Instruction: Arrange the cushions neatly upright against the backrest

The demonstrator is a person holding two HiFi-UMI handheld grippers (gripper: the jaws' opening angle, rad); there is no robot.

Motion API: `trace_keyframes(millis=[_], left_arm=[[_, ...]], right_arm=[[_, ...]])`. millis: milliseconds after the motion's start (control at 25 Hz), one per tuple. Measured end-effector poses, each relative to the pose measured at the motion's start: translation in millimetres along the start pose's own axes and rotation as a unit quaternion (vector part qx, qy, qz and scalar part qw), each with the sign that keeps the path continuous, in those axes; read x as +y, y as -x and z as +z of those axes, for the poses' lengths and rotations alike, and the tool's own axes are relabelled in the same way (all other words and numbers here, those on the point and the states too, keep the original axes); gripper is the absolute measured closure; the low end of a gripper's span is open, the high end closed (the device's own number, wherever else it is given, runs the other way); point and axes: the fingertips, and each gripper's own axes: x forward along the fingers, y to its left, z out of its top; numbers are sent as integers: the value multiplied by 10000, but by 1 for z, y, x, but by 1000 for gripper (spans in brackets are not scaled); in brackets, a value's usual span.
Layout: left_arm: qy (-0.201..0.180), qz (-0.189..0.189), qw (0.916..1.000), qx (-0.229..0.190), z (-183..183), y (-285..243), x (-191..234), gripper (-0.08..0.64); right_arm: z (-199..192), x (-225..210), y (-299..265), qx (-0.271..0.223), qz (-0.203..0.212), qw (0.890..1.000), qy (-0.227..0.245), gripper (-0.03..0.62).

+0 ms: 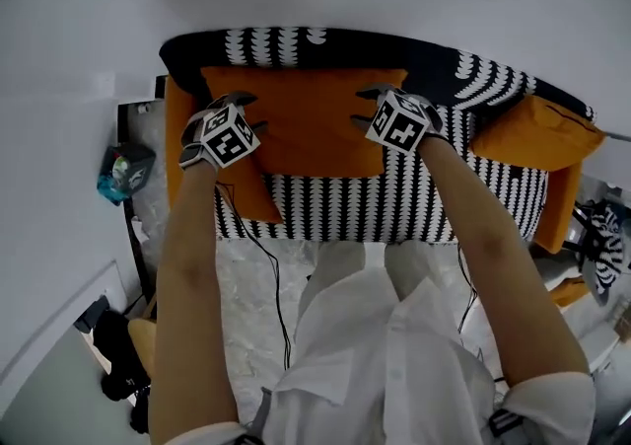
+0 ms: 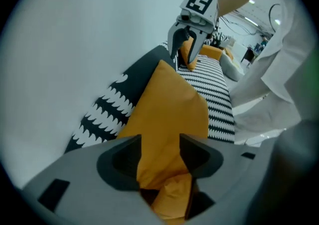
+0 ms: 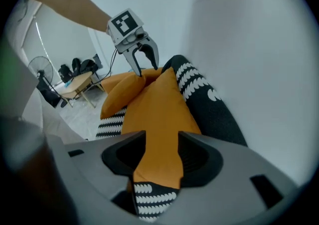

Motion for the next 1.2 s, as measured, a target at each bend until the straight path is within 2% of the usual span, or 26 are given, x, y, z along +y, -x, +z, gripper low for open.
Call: trace_keyframes(millis=[120, 280, 400, 560, 640, 760, 840, 920, 1040, 1200], left_arm=[[-153, -63, 9994, 304, -14, -21, 13, 299], [-288, 9, 9983, 514, -23, -43, 32, 294], [-564, 26, 9951, 810, -31, -59, 42, 256], [-1008, -80, 9874, 1214, -41, -80, 45, 252], [-1082, -18, 9854, 1314, -44, -89, 46, 255], [-917, 30, 9859, 1397, -48, -95, 43, 395], [-884, 18, 9852, 1469, -49, -97, 37, 473], [-853, -22, 9845, 1532, -49, -97, 33, 520], [-733, -141, 9845, 1588, -46, -93, 27, 540], [-635, -248, 9836, 1668, -41, -82, 19, 543]], right_arm=[[-14, -9, -21, 421, 47, 9982, 416, 327], [-29, -20, -46, 806, 35, 9933, 829, 308], [-34, -30, -62, 915, 5, 9920, 870, 307], [-42, -39, -83, 1092, -72, 9911, 755, 309], [-42, -36, -92, 1154, -27, 9910, 672, 341], [-44, -30, -100, 1242, -6, 9903, 623, 424], [-47, -26, -102, 1359, -13, 9889, 597, 504], [-48, -23, -102, 1461, -12, 9876, 571, 559], [-50, -19, -97, 1471, 23, 9882, 418, 577], [-50, -11, -85, 1258, 72, 9920, -42, 578]])
